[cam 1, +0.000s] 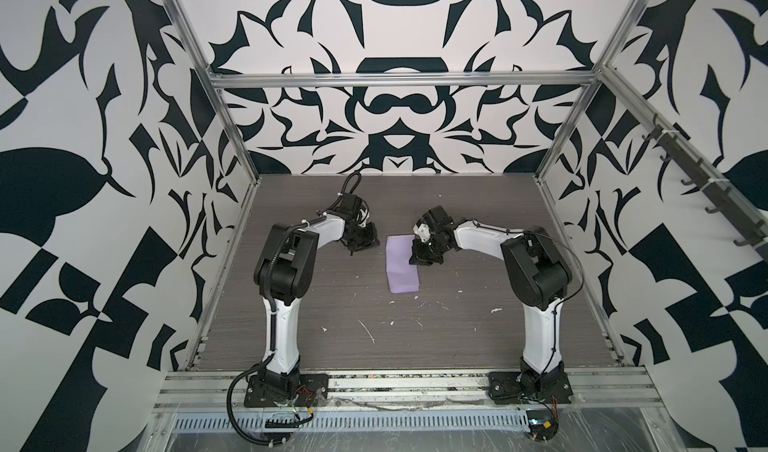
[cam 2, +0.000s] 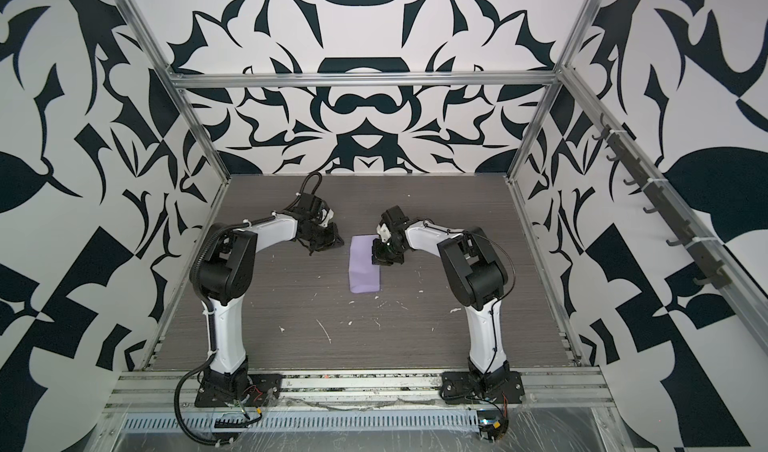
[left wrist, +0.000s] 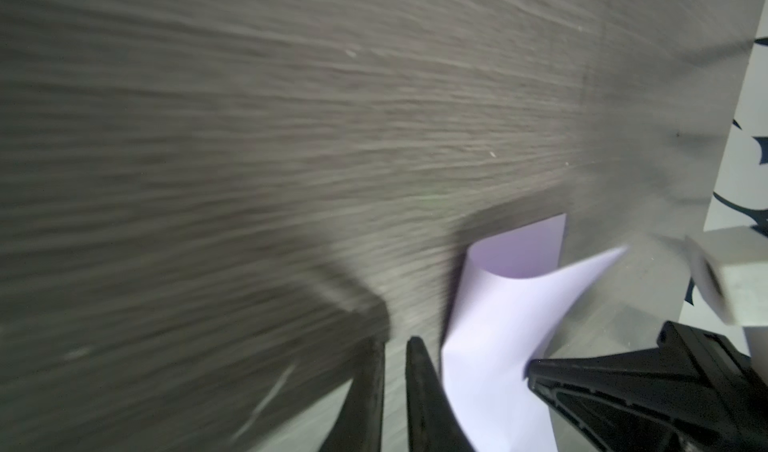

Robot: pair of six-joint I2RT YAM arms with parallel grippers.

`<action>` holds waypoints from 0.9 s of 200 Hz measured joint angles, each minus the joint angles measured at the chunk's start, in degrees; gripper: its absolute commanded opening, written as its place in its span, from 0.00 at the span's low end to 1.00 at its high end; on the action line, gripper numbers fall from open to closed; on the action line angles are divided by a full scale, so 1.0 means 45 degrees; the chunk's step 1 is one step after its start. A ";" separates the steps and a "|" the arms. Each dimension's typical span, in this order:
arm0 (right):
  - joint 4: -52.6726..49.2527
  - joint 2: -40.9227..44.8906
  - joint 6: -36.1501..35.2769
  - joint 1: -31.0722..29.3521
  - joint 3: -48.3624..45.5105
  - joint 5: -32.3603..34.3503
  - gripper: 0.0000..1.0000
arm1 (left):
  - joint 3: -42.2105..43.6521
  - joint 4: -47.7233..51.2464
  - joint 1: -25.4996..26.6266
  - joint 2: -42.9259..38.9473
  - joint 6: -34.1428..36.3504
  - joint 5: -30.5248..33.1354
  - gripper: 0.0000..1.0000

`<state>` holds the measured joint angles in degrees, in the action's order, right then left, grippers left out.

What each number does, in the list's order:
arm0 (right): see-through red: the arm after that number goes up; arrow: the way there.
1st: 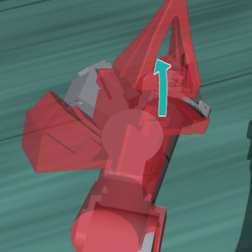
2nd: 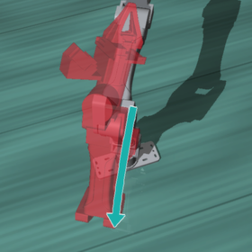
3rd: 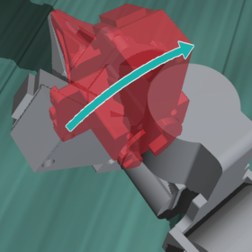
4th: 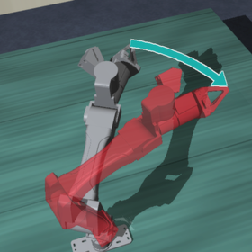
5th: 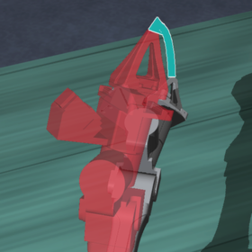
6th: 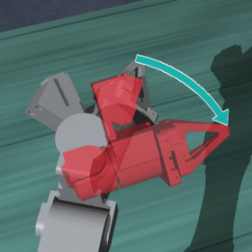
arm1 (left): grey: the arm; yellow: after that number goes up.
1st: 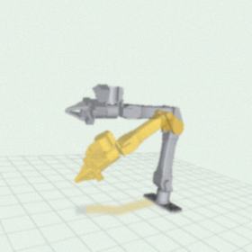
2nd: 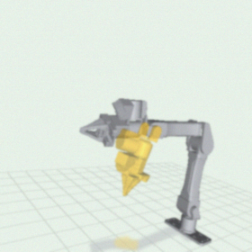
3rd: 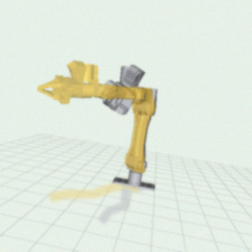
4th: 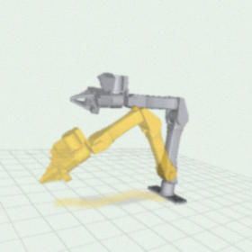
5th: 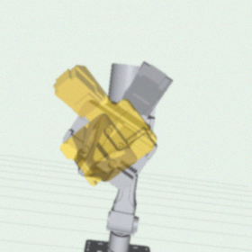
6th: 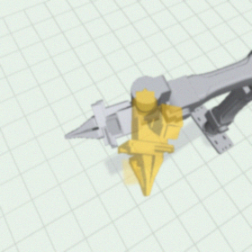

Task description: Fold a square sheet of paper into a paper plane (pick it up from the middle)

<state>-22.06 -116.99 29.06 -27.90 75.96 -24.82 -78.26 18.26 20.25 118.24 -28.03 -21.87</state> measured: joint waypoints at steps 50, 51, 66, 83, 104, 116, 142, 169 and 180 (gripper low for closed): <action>-0.0058 -0.0024 -0.0097 -0.0005 0.0044 0.0005 0.00 | 0.0058 -0.0821 0.0612 -0.0568 -0.0418 -0.0772 0.16; -0.0058 -0.0024 -0.0102 -0.0005 0.0039 0.0005 0.00 | 0.0053 -0.0826 0.0627 -0.0559 -0.0432 -0.0777 0.16; -0.0063 -0.0024 -0.0121 -0.0005 0.0039 0.0005 0.00 | -0.0151 -0.0821 0.0879 -0.0330 -0.0529 -0.0816 0.16; -0.0063 -0.0024 -0.0131 -0.0005 0.0039 0.0005 0.00 | -0.0559 -0.0763 0.1103 0.0126 -0.0583 -0.0797 0.16; -0.0058 -0.0024 -0.0131 -0.0005 0.0039 0.0005 0.00 | -0.0928 -0.0568 0.1078 0.0661 -0.0627 -0.0563 0.16; -0.0058 -0.0024 -0.0131 -0.0005 0.0039 0.0010 0.00 | -0.1132 -0.0408 0.1010 0.0908 -0.0636 -0.0311 0.16; -0.0058 -0.0029 -0.0160 -0.0005 0.0039 0.0015 0.00 | -0.1384 -0.0078 0.0763 0.1132 -0.0665 -0.0058 0.16; -0.0126 -0.0068 -0.0345 -0.0005 0.0107 0.0010 0.00 | -0.1214 -0.0010 0.0262 0.0962 -0.0665 0.0155 0.16; -0.0340 -0.0165 -0.0593 -0.0005 0.0296 -0.0005 0.00 | -0.0967 0.0034 -0.0044 0.0729 -0.0665 0.0316 0.17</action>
<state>-23.59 -117.73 26.39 -27.92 77.30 -24.84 -82.61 18.41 20.05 121.51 -31.03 -20.45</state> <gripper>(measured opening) 0.052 0.163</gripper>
